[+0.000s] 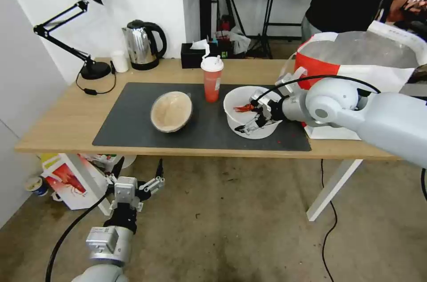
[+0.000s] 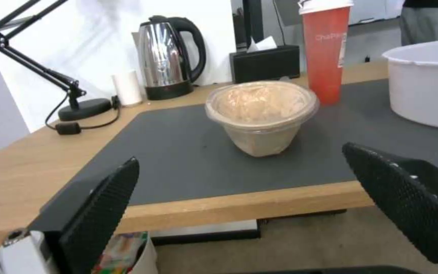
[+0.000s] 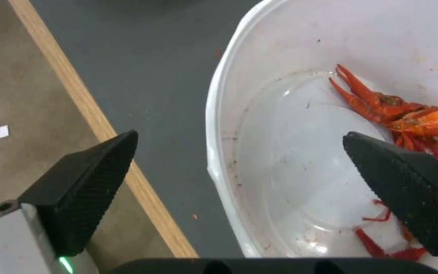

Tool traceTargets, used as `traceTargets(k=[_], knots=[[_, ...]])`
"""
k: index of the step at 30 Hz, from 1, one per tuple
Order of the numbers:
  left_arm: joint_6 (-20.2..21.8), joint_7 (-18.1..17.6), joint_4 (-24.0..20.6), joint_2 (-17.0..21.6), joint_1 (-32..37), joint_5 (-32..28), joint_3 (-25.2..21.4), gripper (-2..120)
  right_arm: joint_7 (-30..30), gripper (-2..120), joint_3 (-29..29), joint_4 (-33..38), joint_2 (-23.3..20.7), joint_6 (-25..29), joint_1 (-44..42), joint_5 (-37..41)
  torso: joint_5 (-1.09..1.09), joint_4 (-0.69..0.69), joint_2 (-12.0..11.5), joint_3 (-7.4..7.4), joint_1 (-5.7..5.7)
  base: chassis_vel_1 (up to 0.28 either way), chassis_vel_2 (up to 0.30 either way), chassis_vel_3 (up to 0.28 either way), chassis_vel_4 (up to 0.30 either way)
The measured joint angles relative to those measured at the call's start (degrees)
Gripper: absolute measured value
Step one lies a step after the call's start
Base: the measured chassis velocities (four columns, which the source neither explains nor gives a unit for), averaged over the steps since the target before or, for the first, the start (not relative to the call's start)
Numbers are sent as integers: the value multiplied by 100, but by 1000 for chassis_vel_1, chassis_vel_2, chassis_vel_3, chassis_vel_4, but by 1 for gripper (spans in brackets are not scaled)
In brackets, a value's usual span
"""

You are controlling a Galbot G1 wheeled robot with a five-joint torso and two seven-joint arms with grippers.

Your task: Pick up the trash from the table and place it into the takeout bag.

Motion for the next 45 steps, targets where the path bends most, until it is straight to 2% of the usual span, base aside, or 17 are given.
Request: traceTargets(k=[14,45], knots=[[0,0,0,0,0,0,0,100,18,100,-132,-77,143,-1,12,-48,0,0,0,0,0,0,0,0,0],[0,0,0,0,0,0,0,100,5,100,42,-386,35,-1,-304,-61,0,0,0,0,0,0,0,0,0]])
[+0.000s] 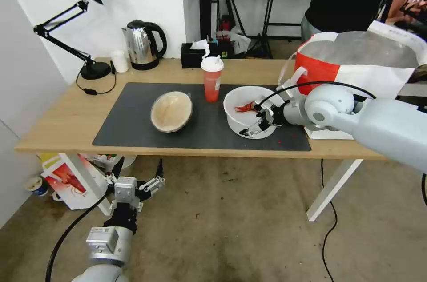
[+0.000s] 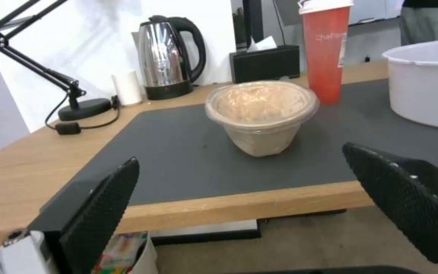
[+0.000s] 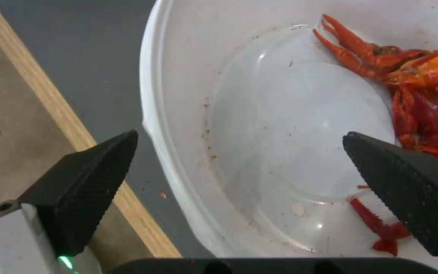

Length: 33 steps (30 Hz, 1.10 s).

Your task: Pick up the trash from the table and place it into the takeout bag.

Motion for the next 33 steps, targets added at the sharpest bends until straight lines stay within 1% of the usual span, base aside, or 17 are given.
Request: traceTargets(k=[10,12,14,17,18,20,21,22,24,25,26,27,29,30,33], knots=[[0,0,0,0,-1,0,0,100,17,100,5,-48,42,1,1,-34,0,0,0,0,0,0,0,0,0],[0,0,0,0,0,0,0,100,25,96,5,-58,48,1,5,-34,-1,0,0,0,0,0,0,0,0],[0,0,0,0,0,0,0,100,25,95,5,-62,48,1,5,-34,0,0,0,0,0,0,0,0,0],[0,0,0,0,0,0,0,100,27,82,5,-79,66,2,14,-34,0,0,0,0,0,0,0,0,0],[0,0,0,0,0,0,0,100,27,82,5,-79,66,2,14,-34,0,0,0,0,0,0,0,0,0],[0,0,0,0,0,0,0,100,28,70,5,-80,77,3,15,-34,0,0,0,0,0,0,0,0,0],[0,0,0,0,0,0,0,100,28,67,5,-81,81,3,16,-34,0,0,0,0,0,0,0,0,0],[0,0,0,0,0,0,0,100,28,67,5,-81,81,3,16,-34,0,0,0,0,0,0,0,0,0],[0,0,0,0,0,0,0,100,30,56,5,-82,85,4,19,-32,0,0,0,0,0,0,0,0,0],[0,0,0,0,0,0,0,100,31,52,5,-82,84,4,19,-32,0,0,0,0,0,0,0,0,0],[0,0,0,0,0,0,0,100,31,52,5,-82,84,4,19,-32,0,0,0,0,0,0,0,0,0],[0,0,0,0,0,0,0,100,33,45,5,-82,85,4,20,-31,0,0,0,0,0,0,0,0,0],[0,0,0,0,0,0,0,100,35,38,5,-79,87,4,21,-27,0,0,0,0,0,0,0,0,0],[0,0,0,0,0,0,0,100,35,38,5,-79,87,4,21,-27,0,0,0,0,0,0,0,0,0],[0,0,0,0,0,0,0,100,66,22,11,-70,102,5,20,-15,0,0,0,0,0,0,0,0,0]])
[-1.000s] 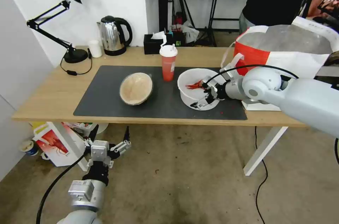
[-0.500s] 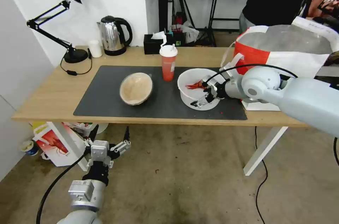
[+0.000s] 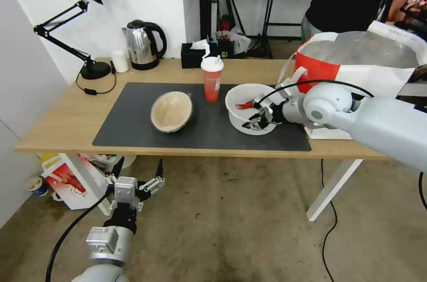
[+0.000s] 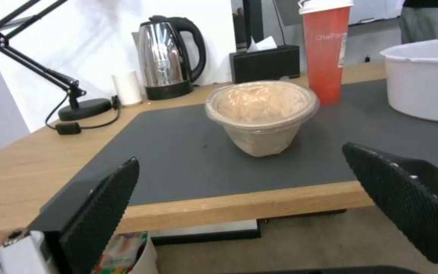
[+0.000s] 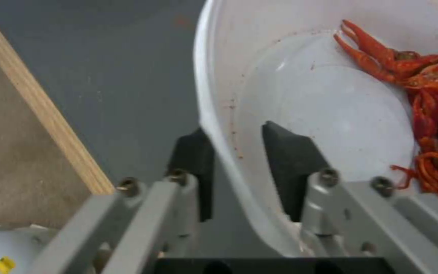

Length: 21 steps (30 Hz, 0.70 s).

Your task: Pick up the trash from the table and place it into the takeout bag.

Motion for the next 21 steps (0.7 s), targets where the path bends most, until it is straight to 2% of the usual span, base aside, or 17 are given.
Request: traceTargets(k=[1,3,4,7,21], knots=[[0,0,0,0,0,0,0,100,0,22,0,0,0,0,0,0,0,0,0,0,0,0,0,0,0],[0,0,0,0,0,0,0,100,55,12,32,8,19,1,-23,16,0,0,0,0,0,0,0,0,0],[0,0,0,0,0,0,0,100,55,12,32,8,19,1,-23,16,0,0,0,0,0,0,0,0,0],[0,0,0,0,0,0,0,100,89,0,49,2,50,3,-42,23,0,0,0,0,0,0,0,0,0],[0,0,0,0,0,0,0,100,89,0,27,-44,75,3,-39,33,0,0,0,0,0,0,0,0,0]])
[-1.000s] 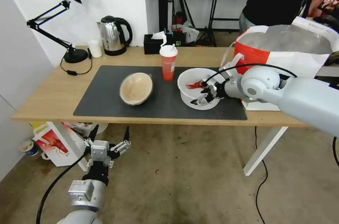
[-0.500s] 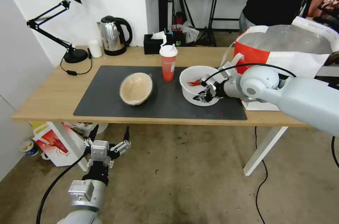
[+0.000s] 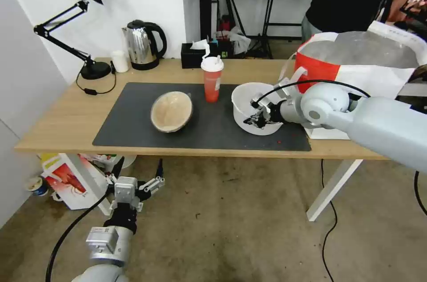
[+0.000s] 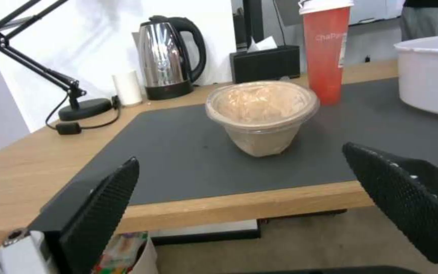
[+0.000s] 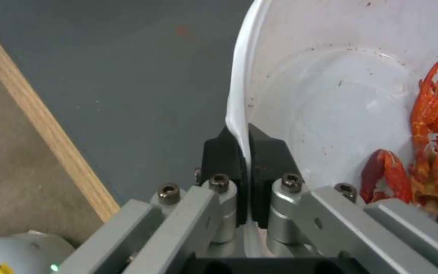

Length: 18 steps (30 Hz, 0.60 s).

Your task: Pick up the trash from the table and place it into the takeout bag.

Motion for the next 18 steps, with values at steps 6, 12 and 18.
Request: traceTargets(k=[6,12,18], knots=[[0,0,0,0,0,0,0,100,-47,0,-10,3,5,0,38,5,1,-1,0,0,0,0,0,0,0],[0,0,0,0,0,0,0,100,-192,0,39,89,0,-2,191,97,1,0,0,0,0,0,0,0,0],[0,0,0,0,0,0,0,100,-301,0,195,250,-49,-2,343,245,0,0,0,0,0,0,0,0,0]])
